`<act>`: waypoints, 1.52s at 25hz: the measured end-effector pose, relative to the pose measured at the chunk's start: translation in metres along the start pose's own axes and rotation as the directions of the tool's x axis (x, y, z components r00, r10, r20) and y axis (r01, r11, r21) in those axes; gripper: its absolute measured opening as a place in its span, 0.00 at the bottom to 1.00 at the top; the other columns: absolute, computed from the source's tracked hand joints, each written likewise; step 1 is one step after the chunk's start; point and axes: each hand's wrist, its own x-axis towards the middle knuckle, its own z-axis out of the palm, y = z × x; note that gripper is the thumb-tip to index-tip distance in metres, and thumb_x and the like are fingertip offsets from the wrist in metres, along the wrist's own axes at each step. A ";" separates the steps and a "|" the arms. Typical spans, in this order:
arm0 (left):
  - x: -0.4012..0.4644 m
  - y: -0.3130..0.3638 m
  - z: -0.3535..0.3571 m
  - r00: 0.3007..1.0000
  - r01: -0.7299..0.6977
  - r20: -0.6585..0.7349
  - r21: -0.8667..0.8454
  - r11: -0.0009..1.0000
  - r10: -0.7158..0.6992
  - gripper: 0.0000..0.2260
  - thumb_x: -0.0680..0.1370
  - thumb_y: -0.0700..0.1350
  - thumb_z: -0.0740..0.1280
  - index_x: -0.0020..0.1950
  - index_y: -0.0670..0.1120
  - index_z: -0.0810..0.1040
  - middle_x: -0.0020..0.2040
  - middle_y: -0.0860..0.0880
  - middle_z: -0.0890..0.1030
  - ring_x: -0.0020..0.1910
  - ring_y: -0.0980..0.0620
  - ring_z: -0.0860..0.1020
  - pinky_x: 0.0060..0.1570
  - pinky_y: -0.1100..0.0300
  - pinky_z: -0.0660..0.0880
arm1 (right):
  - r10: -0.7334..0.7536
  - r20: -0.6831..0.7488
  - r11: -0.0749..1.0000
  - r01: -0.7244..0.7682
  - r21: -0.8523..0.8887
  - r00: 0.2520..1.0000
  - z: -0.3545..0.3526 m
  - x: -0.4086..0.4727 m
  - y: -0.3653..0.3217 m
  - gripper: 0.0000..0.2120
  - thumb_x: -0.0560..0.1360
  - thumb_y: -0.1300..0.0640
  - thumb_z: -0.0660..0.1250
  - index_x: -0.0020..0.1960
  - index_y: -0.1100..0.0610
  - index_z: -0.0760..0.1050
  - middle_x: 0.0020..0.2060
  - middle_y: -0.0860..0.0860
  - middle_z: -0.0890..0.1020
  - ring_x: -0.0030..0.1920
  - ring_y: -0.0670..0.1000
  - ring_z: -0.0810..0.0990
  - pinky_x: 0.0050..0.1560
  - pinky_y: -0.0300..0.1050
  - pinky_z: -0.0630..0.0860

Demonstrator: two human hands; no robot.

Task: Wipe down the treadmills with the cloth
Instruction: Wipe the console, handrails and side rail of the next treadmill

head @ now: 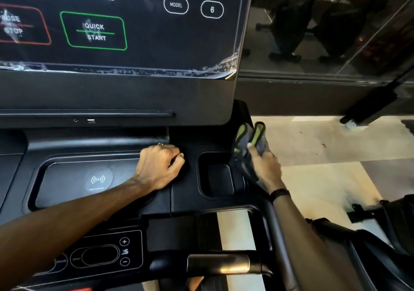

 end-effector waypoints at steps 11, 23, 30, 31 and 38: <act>0.000 -0.002 0.001 1.000 0.016 0.010 0.032 0.999 -0.016 0.17 0.75 0.52 0.56 0.29 0.46 0.67 0.28 0.49 0.75 0.29 0.44 0.76 0.31 0.60 0.58 | 0.126 0.006 0.975 -0.125 0.183 0.992 -0.012 -0.010 0.043 0.42 0.68 0.21 0.59 0.62 0.55 0.79 0.55 0.62 0.82 0.56 0.66 0.79 0.57 0.59 0.75; -0.001 -0.003 0.004 1.000 -0.012 -0.001 0.046 0.999 0.012 0.17 0.76 0.52 0.56 0.29 0.45 0.68 0.29 0.50 0.75 0.29 0.44 0.76 0.32 0.61 0.58 | -0.611 0.433 0.622 0.740 -0.256 0.663 -0.042 -0.079 0.108 0.48 0.72 0.29 0.66 0.81 0.40 0.42 0.81 0.49 0.37 0.81 0.54 0.35 0.77 0.68 0.52; 0.000 -0.002 0.005 1.000 -0.009 0.006 0.060 0.998 0.009 0.18 0.76 0.52 0.57 0.30 0.45 0.70 0.29 0.49 0.77 0.29 0.44 0.77 0.32 0.61 0.59 | -0.787 0.509 0.035 0.849 -0.527 0.349 0.012 -0.075 0.030 0.46 0.71 0.39 0.64 0.83 0.48 0.47 0.80 0.63 0.52 0.80 0.65 0.49 0.74 0.73 0.54; 0.000 -0.003 0.004 1.000 -0.007 0.010 0.055 0.998 0.007 0.18 0.76 0.52 0.57 0.30 0.45 0.71 0.30 0.49 0.77 0.30 0.43 0.78 0.32 0.61 0.60 | -0.794 0.538 -0.020 0.873 -0.487 0.282 0.023 -0.082 0.018 0.46 0.71 0.41 0.64 0.83 0.50 0.47 0.80 0.64 0.52 0.80 0.65 0.50 0.76 0.70 0.53; 0.004 -0.005 0.002 0.988 0.148 -0.024 -0.113 0.983 -0.151 0.16 0.78 0.54 0.52 0.32 0.49 0.64 0.32 0.47 0.79 0.34 0.43 0.78 0.34 0.57 0.60 | -0.765 0.369 0.235 0.763 -0.602 0.528 0.102 -0.156 -0.038 0.50 0.68 0.38 0.69 0.78 0.66 0.57 0.77 0.66 0.60 0.79 0.66 0.52 0.76 0.69 0.54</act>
